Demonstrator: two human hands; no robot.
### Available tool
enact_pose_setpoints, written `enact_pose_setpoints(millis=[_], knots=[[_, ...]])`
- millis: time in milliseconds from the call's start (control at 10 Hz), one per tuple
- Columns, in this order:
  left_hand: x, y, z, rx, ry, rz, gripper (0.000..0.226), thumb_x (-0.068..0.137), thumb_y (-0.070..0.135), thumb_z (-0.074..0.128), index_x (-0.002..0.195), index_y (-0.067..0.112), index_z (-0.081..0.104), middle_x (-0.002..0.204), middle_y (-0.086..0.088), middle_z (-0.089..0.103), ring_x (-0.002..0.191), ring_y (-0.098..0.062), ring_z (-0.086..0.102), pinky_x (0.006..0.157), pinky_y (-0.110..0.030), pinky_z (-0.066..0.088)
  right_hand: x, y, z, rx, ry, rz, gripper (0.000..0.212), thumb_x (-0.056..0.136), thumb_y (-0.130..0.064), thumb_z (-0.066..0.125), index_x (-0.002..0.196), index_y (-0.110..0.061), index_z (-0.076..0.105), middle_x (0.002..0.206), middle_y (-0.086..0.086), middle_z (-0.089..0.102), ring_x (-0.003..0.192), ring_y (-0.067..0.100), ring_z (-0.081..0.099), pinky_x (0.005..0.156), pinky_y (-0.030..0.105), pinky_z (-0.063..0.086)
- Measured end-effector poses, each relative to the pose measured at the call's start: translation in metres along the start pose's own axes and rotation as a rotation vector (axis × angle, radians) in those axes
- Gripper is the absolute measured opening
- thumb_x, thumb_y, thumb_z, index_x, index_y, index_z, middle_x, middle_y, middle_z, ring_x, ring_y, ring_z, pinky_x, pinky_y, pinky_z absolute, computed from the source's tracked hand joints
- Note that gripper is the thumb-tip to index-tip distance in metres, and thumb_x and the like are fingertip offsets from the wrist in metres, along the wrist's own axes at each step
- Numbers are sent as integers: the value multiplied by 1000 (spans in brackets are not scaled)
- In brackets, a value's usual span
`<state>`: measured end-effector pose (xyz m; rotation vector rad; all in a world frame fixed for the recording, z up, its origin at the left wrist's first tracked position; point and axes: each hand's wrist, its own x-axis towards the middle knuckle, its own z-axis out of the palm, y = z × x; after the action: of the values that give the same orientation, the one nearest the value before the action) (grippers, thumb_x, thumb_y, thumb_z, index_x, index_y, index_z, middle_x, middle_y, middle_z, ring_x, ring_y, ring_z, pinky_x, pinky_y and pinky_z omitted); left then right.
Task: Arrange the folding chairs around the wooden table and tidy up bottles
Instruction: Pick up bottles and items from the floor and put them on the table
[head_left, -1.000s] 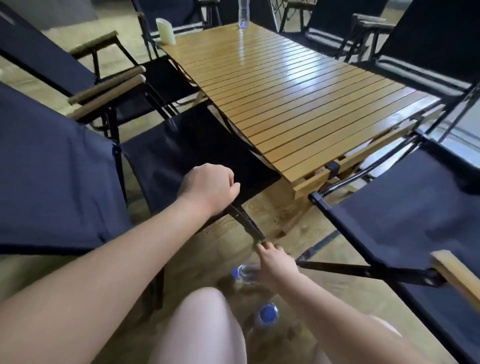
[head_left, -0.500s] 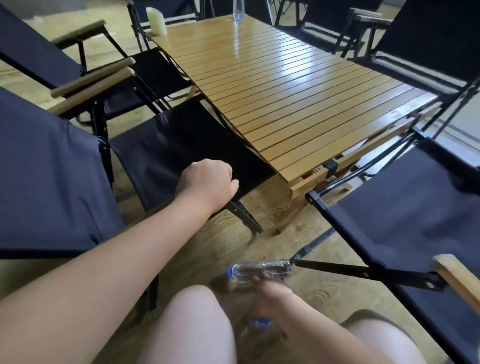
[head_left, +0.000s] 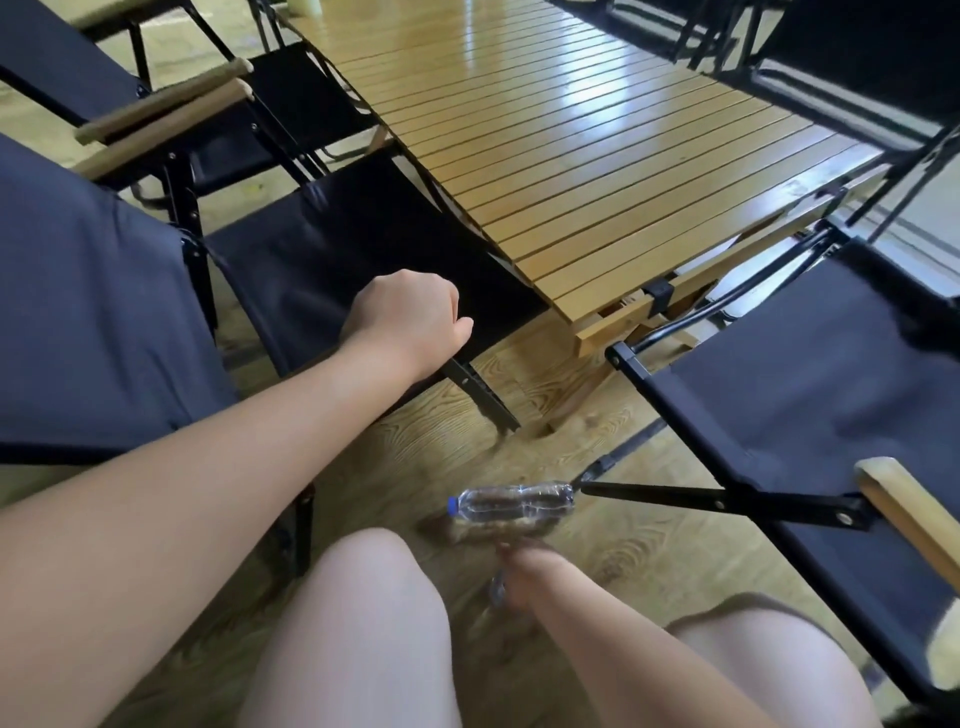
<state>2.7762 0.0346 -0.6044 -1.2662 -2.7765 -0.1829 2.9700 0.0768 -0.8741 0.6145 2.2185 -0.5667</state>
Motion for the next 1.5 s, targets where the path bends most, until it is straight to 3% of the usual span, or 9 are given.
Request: enact_pose_setpoints(millis=[200,400,500,600,800,1000,1200,1400,1500], knots=[[1,-1,0,2,3,1,28,95,47,53,94,23,68,82,1,65,76,-21,63,53,-27,47,-17,-9,4,2,31,7,43,98,-15,54,140,-12,48,141,15,50,128,35,50,102,38,42],[1,-2,2,-4,17,7,27,95,46,52,95,23,67,82,0,64,75,-21,62,52,-27,46,-37,-7,-30,-39,-39,-38,40,96,-23,57,134,-12,53,130,12,57,90,17,54,79,20,48],[0,-2,0,-10,11,8,28,96,45,52,96,22,67,83,-1,64,76,-21,62,55,-29,50,-56,-3,-73,-44,-2,-17,43,82,-35,65,120,-17,63,102,3,65,87,22,63,78,35,58],[-1,-1,0,-9,10,2,27,95,46,52,96,23,66,83,-1,63,75,-21,61,54,-29,49,-91,-2,-138,-78,76,-76,48,75,-34,72,120,-19,63,99,3,65,78,19,63,63,30,57],[-1,-1,-4,-18,-26,-11,26,95,46,52,93,25,66,81,1,63,74,-20,61,52,-27,46,-161,-10,-260,-126,203,-98,59,78,-27,76,134,-21,57,85,3,69,68,16,72,54,25,58],[-3,0,-5,-33,-45,-17,26,95,46,51,88,24,64,76,4,62,70,-17,62,53,-27,52,-242,-13,-376,-28,410,-106,36,77,-28,79,110,-22,67,69,6,75,61,21,74,61,31,60],[-4,-1,-6,-17,-4,-12,28,94,47,53,81,25,64,70,5,62,64,-15,62,54,-29,57,-266,-13,-445,261,591,-77,30,80,-21,81,105,-10,69,88,14,74,63,23,72,55,27,59],[-5,0,-7,-42,-8,-12,27,94,48,55,85,25,67,73,5,64,69,-16,65,56,-30,58,-227,-12,-455,323,589,41,40,82,-18,79,115,-1,62,105,20,68,76,28,69,45,23,55],[-4,-1,-7,-61,-15,-11,27,93,48,56,88,24,68,76,4,66,72,-18,67,58,-31,60,-207,-11,-451,337,570,47,43,82,-19,79,116,-1,61,108,20,66,76,26,68,50,25,57]])
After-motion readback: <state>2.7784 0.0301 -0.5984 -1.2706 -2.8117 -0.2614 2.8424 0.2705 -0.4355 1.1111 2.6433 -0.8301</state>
